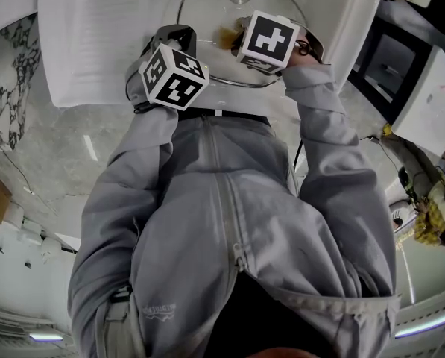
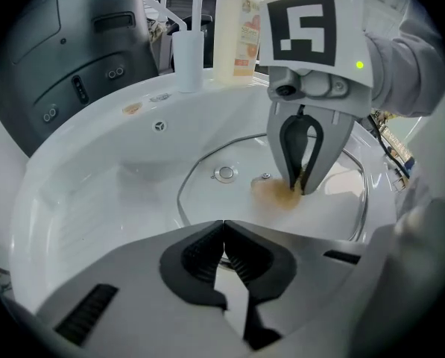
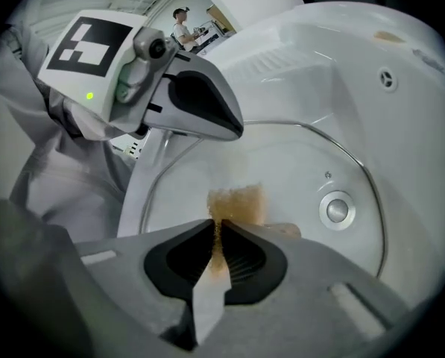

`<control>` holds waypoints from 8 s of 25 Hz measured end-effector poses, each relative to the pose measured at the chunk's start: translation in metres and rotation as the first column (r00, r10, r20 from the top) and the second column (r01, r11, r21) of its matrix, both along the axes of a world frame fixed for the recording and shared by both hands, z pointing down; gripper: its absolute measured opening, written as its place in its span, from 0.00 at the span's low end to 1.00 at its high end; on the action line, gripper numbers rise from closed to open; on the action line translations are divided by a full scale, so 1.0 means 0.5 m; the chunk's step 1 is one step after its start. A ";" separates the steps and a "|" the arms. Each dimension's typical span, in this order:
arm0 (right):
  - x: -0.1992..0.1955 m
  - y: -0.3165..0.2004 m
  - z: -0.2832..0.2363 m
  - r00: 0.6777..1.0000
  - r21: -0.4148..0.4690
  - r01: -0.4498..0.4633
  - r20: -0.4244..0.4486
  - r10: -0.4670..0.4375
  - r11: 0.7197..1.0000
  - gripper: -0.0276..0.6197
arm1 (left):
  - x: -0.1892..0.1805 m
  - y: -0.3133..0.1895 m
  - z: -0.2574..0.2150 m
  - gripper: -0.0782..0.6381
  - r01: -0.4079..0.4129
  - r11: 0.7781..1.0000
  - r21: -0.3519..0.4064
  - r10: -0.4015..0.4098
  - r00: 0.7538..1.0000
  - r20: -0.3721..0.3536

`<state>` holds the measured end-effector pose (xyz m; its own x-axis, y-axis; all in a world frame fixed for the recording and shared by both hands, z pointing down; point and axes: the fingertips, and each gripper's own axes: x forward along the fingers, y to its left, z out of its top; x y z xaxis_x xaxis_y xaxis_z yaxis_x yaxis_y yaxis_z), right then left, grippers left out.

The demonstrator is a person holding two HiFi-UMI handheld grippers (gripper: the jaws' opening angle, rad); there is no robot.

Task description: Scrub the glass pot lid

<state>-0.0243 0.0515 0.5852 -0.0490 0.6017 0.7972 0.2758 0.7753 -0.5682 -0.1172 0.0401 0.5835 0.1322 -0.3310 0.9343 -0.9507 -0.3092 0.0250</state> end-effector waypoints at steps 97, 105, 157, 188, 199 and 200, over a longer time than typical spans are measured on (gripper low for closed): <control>0.091 -0.222 0.024 0.988 0.376 0.112 0.054 -0.142 0.920 0.09 | 0.192 0.037 -0.046 0.12 -0.218 0.973 -0.069 0.199 0.956 -0.217; 0.044 -0.310 0.095 0.953 0.562 0.187 0.095 -0.287 0.806 0.09 | 0.192 0.041 -0.041 0.12 -0.207 0.975 -0.078 0.185 0.957 -0.224; 0.138 0.030 -0.094 0.982 0.011 -0.174 -0.068 0.174 0.985 0.09 | 0.210 0.024 -0.062 0.12 -0.271 0.961 -0.060 0.261 0.956 -0.132; 0.374 -0.235 -0.392 0.195 -0.009 -0.925 0.845 0.498 0.379 0.09 | 0.474 -0.159 -0.271 0.16 -0.139 0.876 0.461 0.260 0.943 -0.210; 0.506 -0.247 -0.380 0.118 -0.031 -0.962 0.848 0.517 0.271 0.09 | 0.507 -0.117 -0.073 0.43 -0.266 0.962 0.063 0.271 0.958 -0.095; 0.516 -0.249 -0.378 0.113 -0.030 -0.965 0.849 0.517 0.260 0.09 | 0.508 -0.119 -0.057 0.43 -0.271 0.961 0.045 0.274 0.959 -0.077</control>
